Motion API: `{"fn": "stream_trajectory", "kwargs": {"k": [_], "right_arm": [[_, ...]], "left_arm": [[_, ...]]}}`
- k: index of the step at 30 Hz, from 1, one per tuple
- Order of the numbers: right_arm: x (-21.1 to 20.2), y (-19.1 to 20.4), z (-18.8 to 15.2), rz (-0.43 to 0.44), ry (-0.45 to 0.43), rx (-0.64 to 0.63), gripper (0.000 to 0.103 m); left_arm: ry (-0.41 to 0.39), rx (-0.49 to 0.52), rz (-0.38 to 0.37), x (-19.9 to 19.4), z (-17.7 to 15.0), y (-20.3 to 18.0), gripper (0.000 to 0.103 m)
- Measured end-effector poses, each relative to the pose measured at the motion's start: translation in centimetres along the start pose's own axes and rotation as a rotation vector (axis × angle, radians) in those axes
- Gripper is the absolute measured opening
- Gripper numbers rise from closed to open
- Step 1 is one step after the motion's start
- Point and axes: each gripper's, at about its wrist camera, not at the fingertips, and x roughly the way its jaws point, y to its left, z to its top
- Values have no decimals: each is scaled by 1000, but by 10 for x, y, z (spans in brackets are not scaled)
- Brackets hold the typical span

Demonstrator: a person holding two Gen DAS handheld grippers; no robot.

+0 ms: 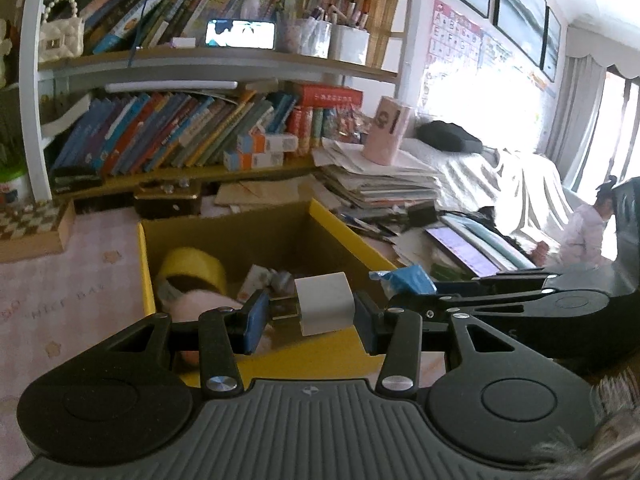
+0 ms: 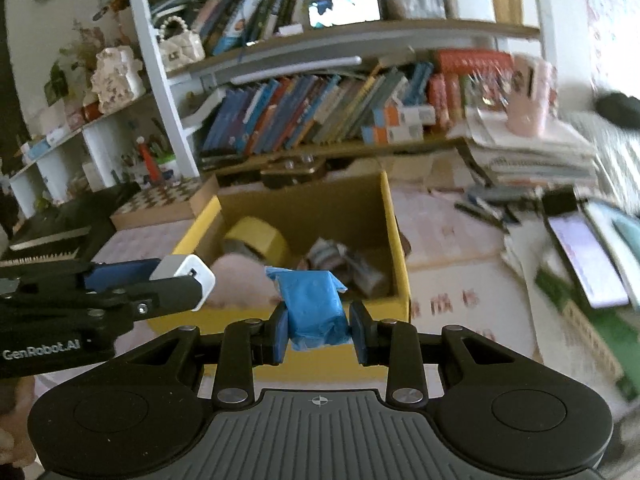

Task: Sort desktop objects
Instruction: 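Lower both tools into the yellow box and open them to release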

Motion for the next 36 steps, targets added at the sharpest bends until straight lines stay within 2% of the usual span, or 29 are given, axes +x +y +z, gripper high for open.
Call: {"fn": "stream_trajectory", "kwargs": {"k": [7, 14, 19, 24, 27, 36], "right_arm": [[43, 10, 24, 14, 32, -153, 31], [99, 21, 32, 39, 188, -300, 31], [129, 23, 31, 64, 310, -327, 31], [148, 22, 27, 90, 403, -336, 31], [154, 20, 26, 102, 434, -332, 31], [164, 15, 22, 109, 463, -279, 32]], "left_arm": [[17, 26, 33, 36, 20, 16, 43], [113, 30, 49, 89, 36, 32, 43], [200, 9, 47, 125, 36, 40, 43], [248, -26, 49, 147, 28, 44, 43], [274, -62, 38, 153, 22, 47, 43], [287, -45, 37, 154, 22, 44, 43]]}}
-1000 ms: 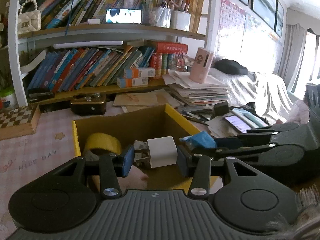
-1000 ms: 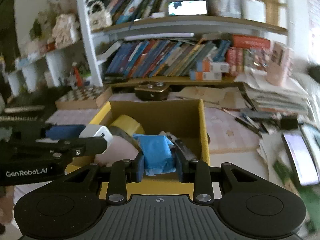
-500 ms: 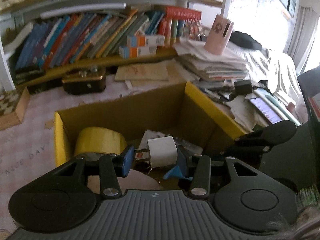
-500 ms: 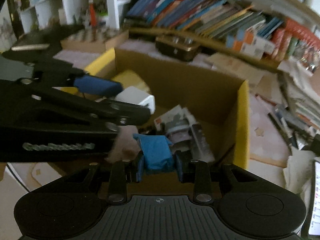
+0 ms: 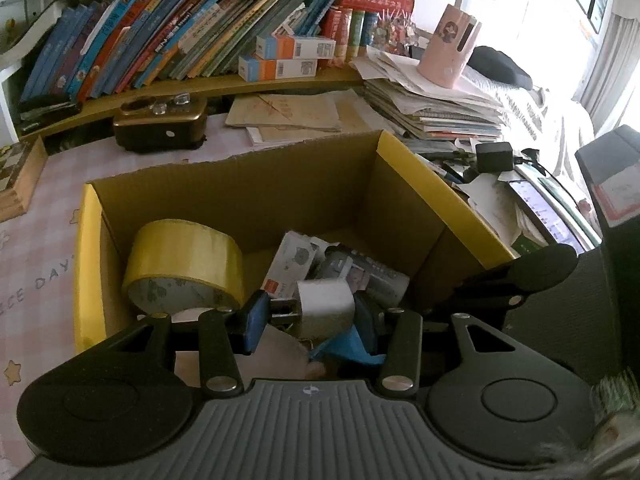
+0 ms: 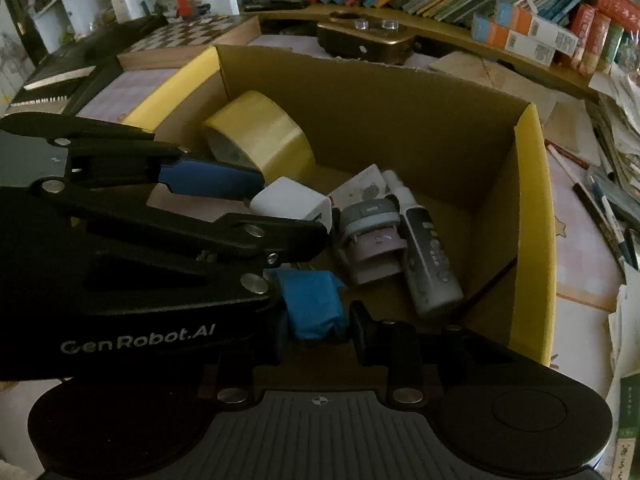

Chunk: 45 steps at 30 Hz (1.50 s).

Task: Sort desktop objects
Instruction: 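Lower both tools into the yellow box and open them to release, then withdraw both open tools up out of the yellow box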

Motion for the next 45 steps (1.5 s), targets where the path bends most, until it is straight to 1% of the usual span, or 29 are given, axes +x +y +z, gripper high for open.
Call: {"fn": "stream_trajectory", "kwargs": {"k": [3, 5, 6, 8, 9, 10, 11, 12, 13, 14, 15, 16, 17, 18, 19, 20, 22, 24, 27, 31, 35, 39, 42, 45], "right_arm": [[-2, 0, 0, -5, -11, -5, 33], [-2, 0, 0, -8, -17, 1, 33], [-2, 0, 0, -11, -20, 6, 35], [-7, 1, -1, -14, -37, 18, 37], [-12, 2, -2, -13, -52, 21, 42], [-17, 4, -3, -9, -71, 19, 49], [-23, 6, -4, -10, -94, 16, 52], [-29, 8, -5, -16, -114, 13, 57], [-37, 11, -7, -21, -136, 9, 58], [-42, 14, -8, -24, -156, 8, 58], [-48, 17, -9, -30, -177, 9, 62], [-54, 20, -10, -39, -200, 11, 69], [-61, 23, -13, -51, -233, 16, 72], [-68, 26, -15, -61, -263, 21, 77], [-74, 29, -17, -73, -289, 26, 83], [-79, 34, -20, -89, -315, 31, 86], [-89, 43, -25, -115, -361, 41, 89], [-98, 52, -31, -138, -398, 63, 92], [-108, 65, -41, -150, -447, 115, 96], [-119, 87, -58, -152, -488, 202, 97], [-126, 112, -77, -182, -514, 257, 98], [-128, 141, -98, -220, -529, 268, 99], [-128, 161, -114, -250, -522, 278, 99], [-128, 181, -129, -259, -508, 278, 99]], "left_arm": [[-44, -5, 27, -8, -1, -2, 44], [-84, -7, 28, -17, 0, -3, 45], [-101, -5, 28, -21, 0, -4, 46], [-142, 7, 31, -32, 0, -6, 55], [-163, 13, 36, -38, 0, -6, 57], [-185, 17, 40, -45, 0, -7, 62], [-204, 18, 45, -53, -1, -6, 67], [-222, 14, 49, -60, -2, -5, 69], [-241, 7, 53, -68, -3, -3, 74], [-261, -1, 57, -77, -4, -1, 80], [-280, -9, 64, -85, -6, 2, 84], [-304, -17, 79, -96, -9, 6, 88], [-324, -22, 94, -105, -12, 8, 92], [-342, -25, 113, -114, -15, 11, 95], [-364, -29, 134, -124, -18, 15, 99], [-390, -34, 155, -135, -23, 19, 102], [-431, -47, 193, -154, -34, 27, 103], [-453, -66, 225, -172, -47, 37, 103], [-468, -108, 268, -196, -70, 51, 103], [-471, -170, 330, -219, -103, 65, 103], [-470, -209, 383, -241, -135, 74, 103], [-466, -213, 442, -261, -166, 81, 103], [-445, -199, 459, -272, -186, 86, 103], [-441, -184, 452, -284, -207, 89, 103]]}}
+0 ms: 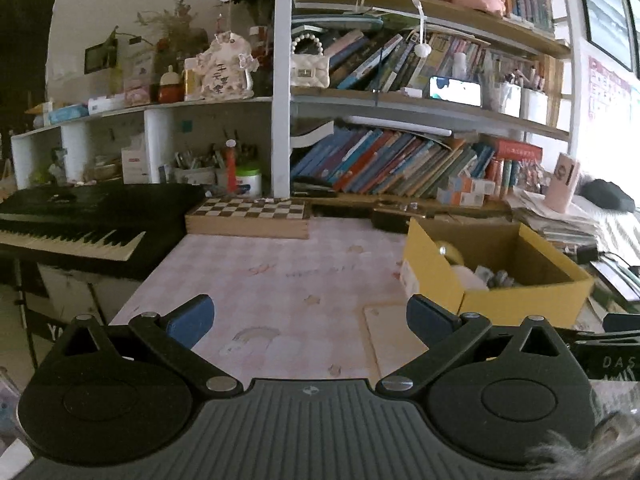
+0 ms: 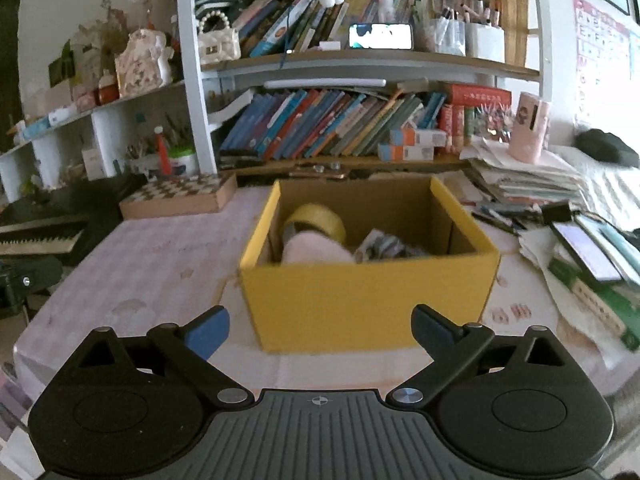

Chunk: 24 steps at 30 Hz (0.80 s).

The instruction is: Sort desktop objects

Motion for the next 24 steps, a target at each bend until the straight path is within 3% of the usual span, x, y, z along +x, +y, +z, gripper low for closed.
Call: {"fn": "stream_trajectory", "kwargs": {"k": [5, 14, 24], "right_arm": [[-22, 22, -31, -20, 20, -15, 99], [-47, 55, -68, -17, 68, -34, 100], [-58, 70, -86, -37, 84, -16, 100]], "left_arm": [[28, 6, -29, -23, -19, 11, 103], [159, 34, -23, -38, -52, 25, 103], [175, 61, -21, -52, -64, 39, 103]]}}
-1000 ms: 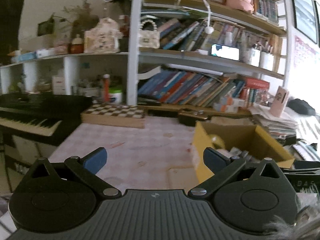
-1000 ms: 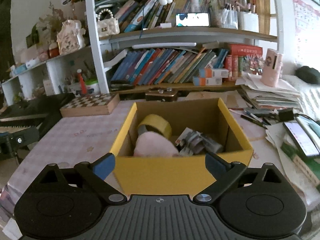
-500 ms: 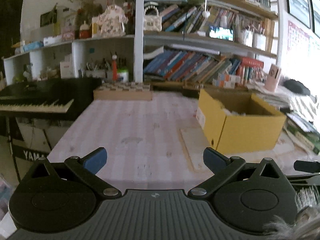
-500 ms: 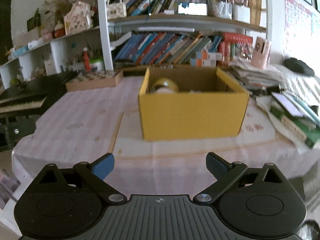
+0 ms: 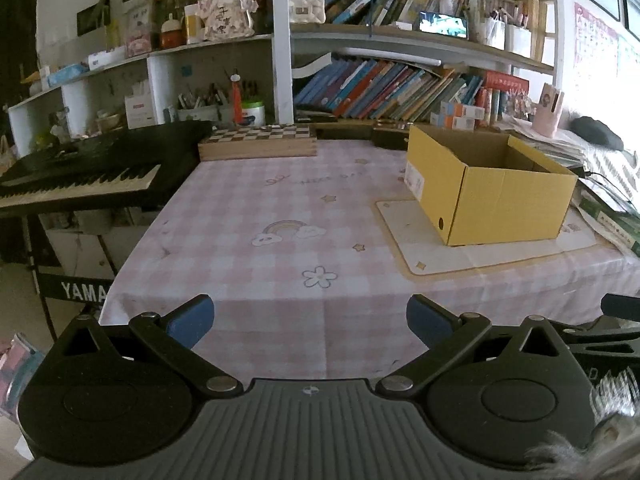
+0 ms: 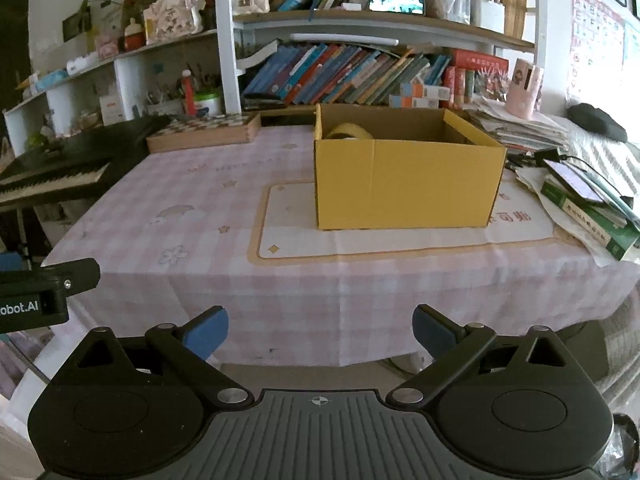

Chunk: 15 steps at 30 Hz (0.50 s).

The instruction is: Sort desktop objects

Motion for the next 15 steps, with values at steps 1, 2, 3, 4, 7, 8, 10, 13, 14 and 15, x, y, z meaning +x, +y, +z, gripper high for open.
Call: {"fn": "stream_trajectory", "kwargs": {"k": [1, 2, 3, 4, 7, 8, 10, 13, 14, 15], "right_arm": [[-1, 1, -1, 1, -2, 0, 100], [-2, 2, -2, 1, -2, 0, 100], [-3, 3, -2, 1, -3, 0, 100], [-3, 4, -2, 0, -3, 0, 100], [-5, 5, -3, -4, -6, 1, 100], [-6, 6, -3, -6, -6, 1, 100], [-7, 7, -3, -9, -7, 1, 101], [-8, 8, -4, -9, -9, 0, 101], [-9, 9, -4, -9, -10, -1, 101], [-9, 8, -4, -8, -10, -1, 101]], "left_arm": [[-1, -1, -2, -1, 0, 1, 103], [-1, -2, -6, -1, 0, 2, 103], [-1, -2, -8, -2, -1, 3, 103], [-1, -2, -10, -2, -1, 4, 103], [4, -3, -16, -2, -2, 4, 103], [6, -5, -19, -3, -2, 5, 103], [12, -8, -25, -3, -2, 6, 103], [17, -14, -32, -3, -3, 6, 103], [17, -15, -34, -4, -4, 6, 103], [17, -15, -33, -4, -3, 6, 103]]}}
